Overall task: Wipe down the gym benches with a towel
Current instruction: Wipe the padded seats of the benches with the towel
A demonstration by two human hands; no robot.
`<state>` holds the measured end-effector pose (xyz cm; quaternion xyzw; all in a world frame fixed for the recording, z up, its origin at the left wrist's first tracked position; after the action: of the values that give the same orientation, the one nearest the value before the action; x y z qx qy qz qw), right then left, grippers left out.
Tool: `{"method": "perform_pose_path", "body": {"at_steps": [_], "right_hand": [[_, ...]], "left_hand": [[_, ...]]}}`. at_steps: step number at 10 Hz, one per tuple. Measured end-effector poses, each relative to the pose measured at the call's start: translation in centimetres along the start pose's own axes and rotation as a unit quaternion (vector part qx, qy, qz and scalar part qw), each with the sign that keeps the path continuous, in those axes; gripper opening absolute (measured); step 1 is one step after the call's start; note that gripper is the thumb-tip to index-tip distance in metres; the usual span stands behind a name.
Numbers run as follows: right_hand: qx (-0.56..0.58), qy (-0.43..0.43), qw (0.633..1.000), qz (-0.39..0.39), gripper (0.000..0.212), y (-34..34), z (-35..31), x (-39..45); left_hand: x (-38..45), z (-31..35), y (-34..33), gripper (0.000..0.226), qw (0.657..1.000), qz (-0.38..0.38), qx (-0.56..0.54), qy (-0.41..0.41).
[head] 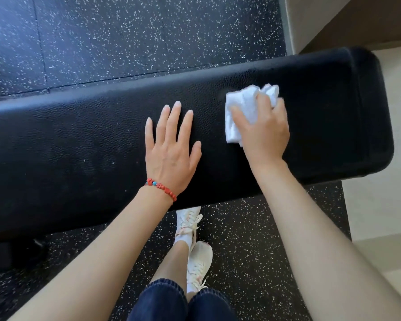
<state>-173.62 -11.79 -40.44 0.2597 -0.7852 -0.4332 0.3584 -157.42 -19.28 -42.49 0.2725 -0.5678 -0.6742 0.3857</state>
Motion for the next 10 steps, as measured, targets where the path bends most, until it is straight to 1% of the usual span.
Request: {"method": "perform_pose_path", "body": {"at_steps": [1,2,3,4,5,6,7,8,9,10], "right_hand": [[0.003,0.01,1.0,0.0,0.042,-1.4,-0.1,3.8],[-0.009,0.052,0.998,-0.02,0.041,-1.5,-0.2,3.8],[-0.025,0.02,0.999,-0.025,0.042,-0.6,3.1,4.6],[-0.029,-0.08,0.996,-0.028,0.051,0.7,7.9,6.1],[-0.018,-0.125,0.992,-0.023,0.049,0.8,8.4,5.7],[0.021,-0.048,0.998,-0.019,0.045,-0.3,4.0,4.6],[0.042,0.053,0.997,-0.047,0.04,-1.1,1.1,4.1],[0.026,0.099,0.993,-0.054,0.038,-0.7,2.9,5.0],[-0.02,0.001,1.0,-0.015,0.047,1.4,9.6,6.9],[-0.049,-0.093,0.994,-0.036,0.052,2.5,14.9,7.9]], "left_hand": [[2.2,1.3,-0.6,0.054,1.0,-0.012,-0.011,-0.001],[3.1,2.5,-1.7,0.055,1.0,-0.031,-0.002,-0.006],[3.1,2.6,-2.0,0.054,0.999,-0.031,0.015,-0.009],[3.1,2.5,-1.9,0.054,0.999,-0.027,0.015,-0.01],[3.1,2.6,-1.8,0.054,1.0,-0.024,0.015,-0.005],[3.1,2.7,-1.7,0.053,1.0,-0.023,0.012,0.002],[3.0,3.7,-1.6,0.053,1.0,-0.015,0.001,0.013],[2.5,6.7,-1.4,0.053,1.0,-0.014,-0.011,-0.008],[1.8,9.0,-1.9,0.053,0.999,-0.026,-0.02,-0.006],[1.2,9.6,-3.0,0.054,0.999,-0.04,-0.004,0.011]]}}
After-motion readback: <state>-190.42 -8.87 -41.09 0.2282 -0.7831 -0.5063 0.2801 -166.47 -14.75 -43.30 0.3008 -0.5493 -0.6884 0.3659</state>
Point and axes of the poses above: each hand's wrist, its own x-axis towards the middle knuckle, its own y-axis out of the back of the hand, z = x × y, the point moved 9 cm from there along x, towards the middle knuckle, and after that the axes turned 13 degrees about y, right-handed, at the moved point
